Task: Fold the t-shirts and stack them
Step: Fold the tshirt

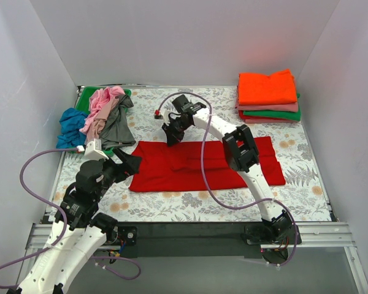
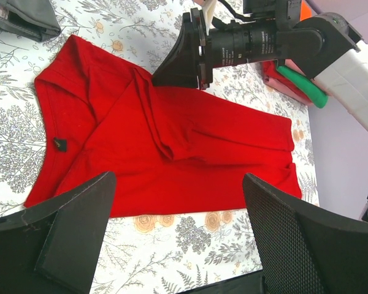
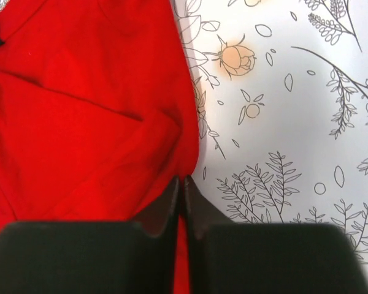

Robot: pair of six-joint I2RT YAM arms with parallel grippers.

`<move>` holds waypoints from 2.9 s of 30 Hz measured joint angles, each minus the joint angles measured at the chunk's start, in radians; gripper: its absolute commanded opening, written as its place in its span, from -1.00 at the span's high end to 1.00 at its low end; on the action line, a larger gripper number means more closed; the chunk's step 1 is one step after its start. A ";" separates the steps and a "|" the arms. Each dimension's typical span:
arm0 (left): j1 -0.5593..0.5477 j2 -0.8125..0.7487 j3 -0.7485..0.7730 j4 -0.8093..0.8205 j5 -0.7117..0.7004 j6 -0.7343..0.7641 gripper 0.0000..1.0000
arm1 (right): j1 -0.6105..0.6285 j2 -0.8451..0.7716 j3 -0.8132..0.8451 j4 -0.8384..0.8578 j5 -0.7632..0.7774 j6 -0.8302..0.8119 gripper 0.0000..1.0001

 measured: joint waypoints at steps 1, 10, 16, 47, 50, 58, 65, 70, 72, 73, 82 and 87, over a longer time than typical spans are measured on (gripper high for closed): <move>0.000 0.000 -0.002 0.000 0.000 0.000 -0.67 | 0.003 0.000 0.000 -0.001 0.008 0.006 0.97; 0.000 0.000 -0.004 -0.001 0.000 0.000 -0.67 | -0.019 0.000 0.030 0.051 0.220 0.137 0.97; 0.000 0.010 -0.013 0.003 0.001 -0.006 -0.67 | -0.132 0.000 0.031 0.163 0.481 0.246 0.97; 0.000 1.256 0.332 0.362 0.045 -0.375 -0.03 | -0.442 -1.319 -1.138 0.165 0.209 -0.129 -0.78; 0.000 1.384 0.425 0.359 0.012 -0.373 0.07 | -0.502 -1.419 -1.264 0.148 0.175 -0.129 -0.81; 0.013 1.609 0.683 0.340 -0.032 -0.349 0.85 | -0.616 -1.601 -1.329 0.150 0.066 -0.127 -0.85; 0.067 1.700 0.826 0.282 -0.003 -0.252 1.00 | -0.630 -1.612 -1.329 0.127 0.027 -0.154 -0.84; 0.156 1.857 1.100 0.164 0.050 -0.106 0.87 | -0.630 -1.600 -1.329 0.057 0.018 -0.221 -0.81; 0.192 1.946 1.253 0.118 0.107 -0.044 0.54 | -0.628 -1.590 -1.329 0.028 0.015 -0.247 -0.80; 0.205 1.975 1.308 0.106 0.143 -0.010 0.41 | -0.625 -1.585 -1.329 0.010 0.012 -0.265 -0.79; 0.240 1.700 1.000 0.137 0.334 0.216 -0.12 | -0.485 -1.541 -1.427 -0.153 0.013 -0.577 -0.85; 0.179 1.238 0.676 0.278 0.480 0.341 -0.15 | -0.490 -1.450 -1.420 -0.184 0.053 -0.630 -0.78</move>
